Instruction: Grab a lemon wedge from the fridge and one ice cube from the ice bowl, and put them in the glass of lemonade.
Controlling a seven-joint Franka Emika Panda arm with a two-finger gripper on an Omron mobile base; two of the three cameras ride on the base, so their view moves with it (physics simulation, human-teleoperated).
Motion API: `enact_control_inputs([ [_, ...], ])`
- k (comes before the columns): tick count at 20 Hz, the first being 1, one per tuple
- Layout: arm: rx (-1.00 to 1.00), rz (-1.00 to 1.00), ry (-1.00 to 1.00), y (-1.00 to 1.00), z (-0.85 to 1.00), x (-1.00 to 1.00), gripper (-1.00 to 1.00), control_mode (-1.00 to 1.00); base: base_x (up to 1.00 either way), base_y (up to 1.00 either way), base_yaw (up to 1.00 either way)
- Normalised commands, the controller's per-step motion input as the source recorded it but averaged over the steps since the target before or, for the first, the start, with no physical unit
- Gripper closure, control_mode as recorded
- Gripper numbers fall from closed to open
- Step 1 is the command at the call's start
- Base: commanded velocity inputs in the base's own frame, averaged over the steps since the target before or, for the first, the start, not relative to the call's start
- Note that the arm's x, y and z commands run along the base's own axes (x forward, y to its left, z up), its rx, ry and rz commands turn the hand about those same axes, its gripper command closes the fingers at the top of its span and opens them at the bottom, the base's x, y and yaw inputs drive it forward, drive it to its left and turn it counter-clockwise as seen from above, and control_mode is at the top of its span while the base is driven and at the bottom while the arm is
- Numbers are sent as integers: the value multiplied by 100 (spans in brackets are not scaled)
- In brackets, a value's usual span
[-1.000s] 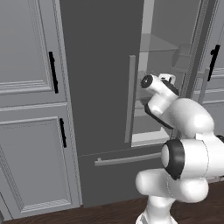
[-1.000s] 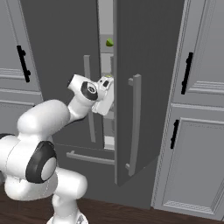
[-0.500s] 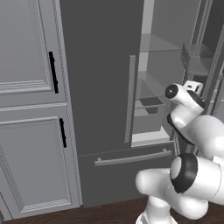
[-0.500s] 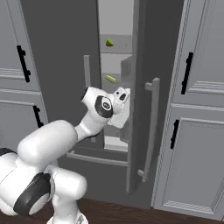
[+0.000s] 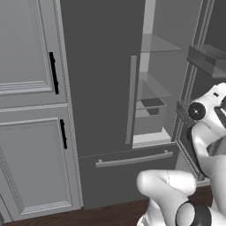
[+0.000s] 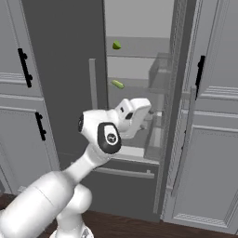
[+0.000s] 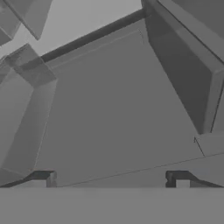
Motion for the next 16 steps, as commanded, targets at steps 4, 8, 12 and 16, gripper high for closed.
enact_control_inputs([
  [4, 27, 0, -8, 73, 61, -40, -100, -100, 0, 0, 0],
  [8, 52, 0, -1, 84, 33, -31, -100, -100, 0, 0, 0],
  [12, 72, 9, -9, 89, 7, -26, -100, -100, 0, 0, 0],
  [16, 79, 22, -11, 91, -2, -4, -100, -100, 0, 0, 0],
])
